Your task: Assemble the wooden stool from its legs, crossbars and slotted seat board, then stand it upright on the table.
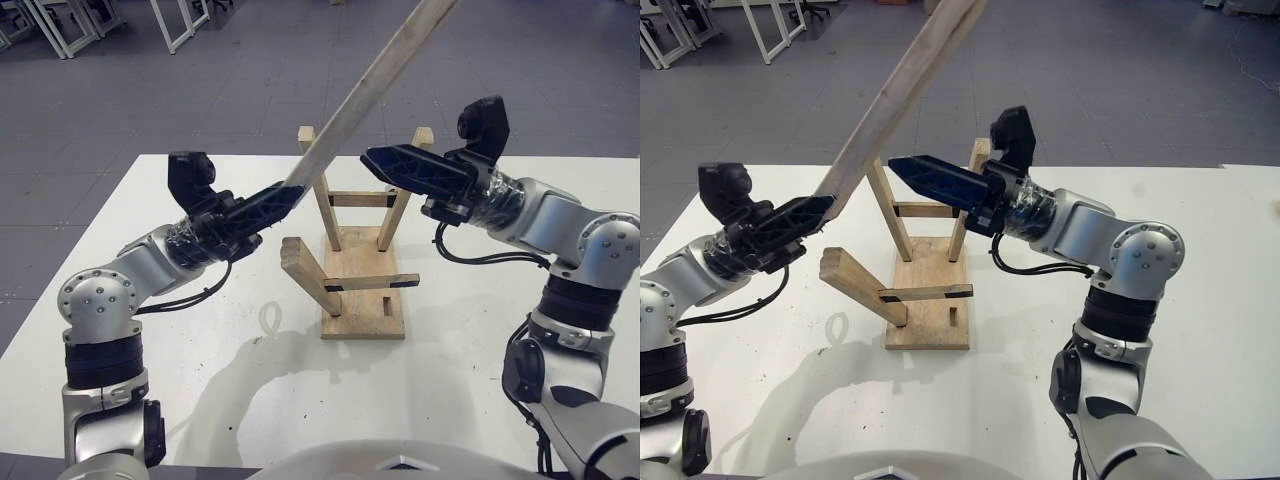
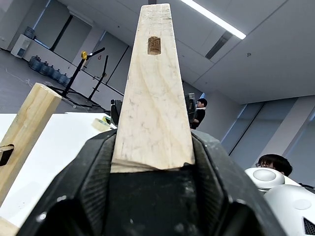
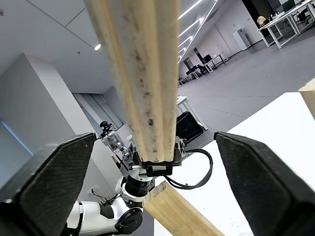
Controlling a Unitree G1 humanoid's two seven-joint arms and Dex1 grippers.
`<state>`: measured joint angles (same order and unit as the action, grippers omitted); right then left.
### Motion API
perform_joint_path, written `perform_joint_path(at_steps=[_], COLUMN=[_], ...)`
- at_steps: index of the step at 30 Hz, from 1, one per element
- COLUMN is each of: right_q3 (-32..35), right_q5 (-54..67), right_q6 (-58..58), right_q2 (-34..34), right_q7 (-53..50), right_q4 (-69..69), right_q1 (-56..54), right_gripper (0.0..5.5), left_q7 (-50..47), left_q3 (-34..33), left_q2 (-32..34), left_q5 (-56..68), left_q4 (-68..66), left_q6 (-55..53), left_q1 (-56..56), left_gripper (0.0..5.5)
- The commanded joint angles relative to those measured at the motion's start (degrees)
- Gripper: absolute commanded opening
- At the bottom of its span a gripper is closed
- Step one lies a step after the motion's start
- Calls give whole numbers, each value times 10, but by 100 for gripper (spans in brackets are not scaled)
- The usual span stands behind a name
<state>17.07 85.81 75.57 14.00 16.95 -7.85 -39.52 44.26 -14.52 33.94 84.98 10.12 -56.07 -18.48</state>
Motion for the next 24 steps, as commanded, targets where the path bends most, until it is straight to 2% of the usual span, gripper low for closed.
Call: perform_joint_path(at_steps=[1, 4, 13, 17, 19, 20, 24], right_q3=[-21, -32, -55, -61, -64, -65, -64], right_q5=[10, 23, 85, 81, 70, 63, 9], right_q6=[-30, -57, -94, -102, -107, -112, -137], right_q2=[-1, -13, -8, 1, 7, 10, 32], right_q7=[-18, -31, -63, -61, -55, -52, -27], right_q4=[-8, 8, 15, 16, 16, 18, 33], right_q1=[-16, -35, -32, -30, -30, -32, -38], right_gripper=[461, 461, 276, 220, 218, 218, 202], left_q7=[16, 22, 47, 58, 54, 55, 46], left_q3=[17, 24, 35, 32, 28, 26, 13], left_q2=[-1, -2, -2, 7, 4, 4, 0], left_q5=[-16, -27, -58, -69, -75, -74, -70], left_q4=[-5, -9, -12, -23, -33, -35, -44], left_q6=[-14, -17, -20, -22, -20, -22, -22], left_q1=[-24, -31, -29, -38, -51, -56, -71], left_gripper=[206, 206, 206, 206, 206, 243, 309])
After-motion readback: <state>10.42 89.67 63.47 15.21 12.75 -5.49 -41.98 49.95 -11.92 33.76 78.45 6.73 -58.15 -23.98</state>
